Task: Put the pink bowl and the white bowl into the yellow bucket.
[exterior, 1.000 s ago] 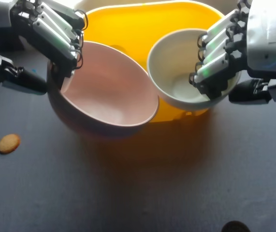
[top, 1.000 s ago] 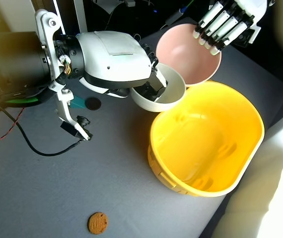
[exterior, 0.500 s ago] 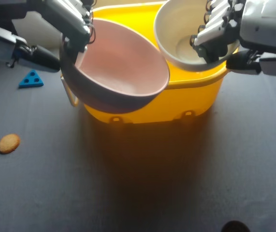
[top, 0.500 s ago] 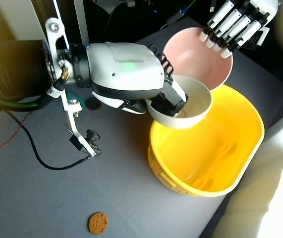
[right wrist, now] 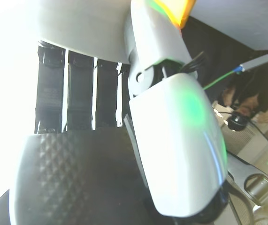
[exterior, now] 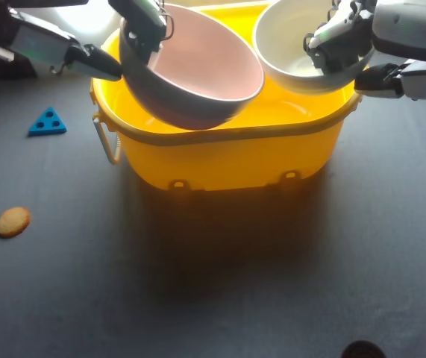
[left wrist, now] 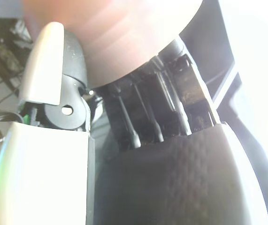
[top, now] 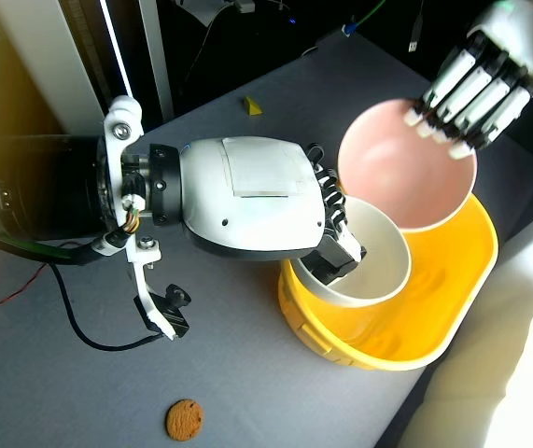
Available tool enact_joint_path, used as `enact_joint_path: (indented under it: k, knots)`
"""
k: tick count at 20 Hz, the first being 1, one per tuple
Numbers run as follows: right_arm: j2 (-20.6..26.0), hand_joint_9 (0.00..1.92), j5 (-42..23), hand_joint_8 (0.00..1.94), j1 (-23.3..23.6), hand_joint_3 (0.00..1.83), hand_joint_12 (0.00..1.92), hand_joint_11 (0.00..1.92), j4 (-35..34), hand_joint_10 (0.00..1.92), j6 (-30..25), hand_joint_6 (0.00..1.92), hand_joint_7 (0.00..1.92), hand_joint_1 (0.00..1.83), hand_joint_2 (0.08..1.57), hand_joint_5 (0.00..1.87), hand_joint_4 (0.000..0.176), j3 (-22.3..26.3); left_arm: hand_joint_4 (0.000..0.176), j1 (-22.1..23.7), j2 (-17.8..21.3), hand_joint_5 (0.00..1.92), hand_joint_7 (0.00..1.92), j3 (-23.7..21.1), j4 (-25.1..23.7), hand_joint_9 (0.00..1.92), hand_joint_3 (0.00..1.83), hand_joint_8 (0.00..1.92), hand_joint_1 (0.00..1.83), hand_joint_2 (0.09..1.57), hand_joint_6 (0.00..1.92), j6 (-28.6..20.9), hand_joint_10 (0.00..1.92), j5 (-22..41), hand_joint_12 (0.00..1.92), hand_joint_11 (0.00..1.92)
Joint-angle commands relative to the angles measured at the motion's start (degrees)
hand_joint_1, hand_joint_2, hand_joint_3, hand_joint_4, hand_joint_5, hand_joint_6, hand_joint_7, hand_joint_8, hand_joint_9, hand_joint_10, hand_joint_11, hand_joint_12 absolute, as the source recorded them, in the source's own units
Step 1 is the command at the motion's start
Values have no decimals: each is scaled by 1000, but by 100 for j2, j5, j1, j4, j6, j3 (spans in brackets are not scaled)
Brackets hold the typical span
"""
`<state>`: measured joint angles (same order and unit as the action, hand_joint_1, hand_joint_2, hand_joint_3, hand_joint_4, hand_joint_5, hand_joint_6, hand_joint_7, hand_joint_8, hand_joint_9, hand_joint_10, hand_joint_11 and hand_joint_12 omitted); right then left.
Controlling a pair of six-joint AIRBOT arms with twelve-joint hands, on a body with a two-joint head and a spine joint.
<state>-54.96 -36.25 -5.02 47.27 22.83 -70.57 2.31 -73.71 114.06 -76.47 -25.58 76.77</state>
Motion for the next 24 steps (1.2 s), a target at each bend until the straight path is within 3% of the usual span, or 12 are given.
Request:
enact_joint_path:
  k: [1, 2, 6, 8, 9, 16, 19, 20, 22, 24]
  knots:
    - [39, 888, -518, 998, -3, 2, 1226, 732, -268, 1240, 13, 1259, 932, 1364, 1152, 768, 0, -44, 0, 42, 34, 912, 986, 118, 694, 857, 0, 919, 1371, 1124, 1075, 2, 1262, 244, 1283, 527]
    - [15, 884, -518, 1032, -36, 1, 1234, 728, -269, 1255, 13, 1279, 912, 1363, 1160, 747, 0, -76, 0, 46, -51, 868, 929, 258, 681, 813, 5, 996, 1363, 1147, 1137, 2, 1341, 244, 1311, 483]
    - [-30, 939, -530, 1018, -132, 0, 1208, 763, -269, 1208, -15, 1276, 930, 1361, 1154, 726, 0, -172, 0, 165, -254, 871, 934, 664, 662, 815, 3, 999, 1364, 1146, 1119, 2, 1342, 243, 1326, 469]
    - [-42, 889, -605, 1040, -174, 0, 1237, 738, -260, 1246, -15, 1276, 907, 1363, 1160, 753, 0, -194, 0, 247, -257, 801, 870, 691, 590, 781, 0, 1086, 1353, 1177, 1230, 2, 1401, 243, 1376, 425]
    - [-46, 897, -611, 1023, -174, 0, 1244, 734, -250, 1241, -15, 1264, 917, 1364, 1156, 755, 0, -194, 0, 277, -255, 876, 931, 703, 543, 822, 1, 1000, 1363, 1145, 1118, 11, 1332, 243, 1328, 483]
    - [-47, 888, -619, 1017, -211, 0, 1221, 738, -249, 1250, -35, 1278, 924, 1364, 1159, 742, 0, -194, 0, 250, -247, 849, 902, 705, 496, 789, 1, 1058, 1359, 1160, 1147, 12, 1379, 243, 1346, 445]
    - [-45, 888, -622, 1047, -225, 2, 1232, 741, -249, 1253, -35, 1283, 907, 1363, 1162, 735, 0, -195, 0, 187, -224, 875, 947, 659, 460, 836, 0, 970, 1367, 1143, 1076, 26, 1361, 238, 1353, 478]
    - [-44, 888, -622, 1038, -225, 0, 1234, 736, -249, 1248, -35, 1264, 909, 1363, 1159, 761, 0, -195, 0, 182, -220, 817, 910, 651, 454, 804, 3, 1024, 1359, 1162, 1170, 30, 1403, 238, 1384, 445]
    - [-43, 855, -625, 1024, -226, 0, 1233, 712, -248, 1271, -35, 1251, 910, 1362, 1158, 800, 0, -194, 0, 179, -208, 870, 969, 625, 450, 837, 0, 971, 1368, 1138, 1095, 40, 1311, 230, 1342, 473]
    - [-43, 790, -629, 1083, -226, 5, 1266, 658, -220, 1362, -35, 1304, 871, 1352, 1180, 768, 0, -194, 0, 178, -203, 793, 895, 612, 421, 774, 3, 1104, 1357, 1171, 1213, 53, 1383, 223, 1345, 413]
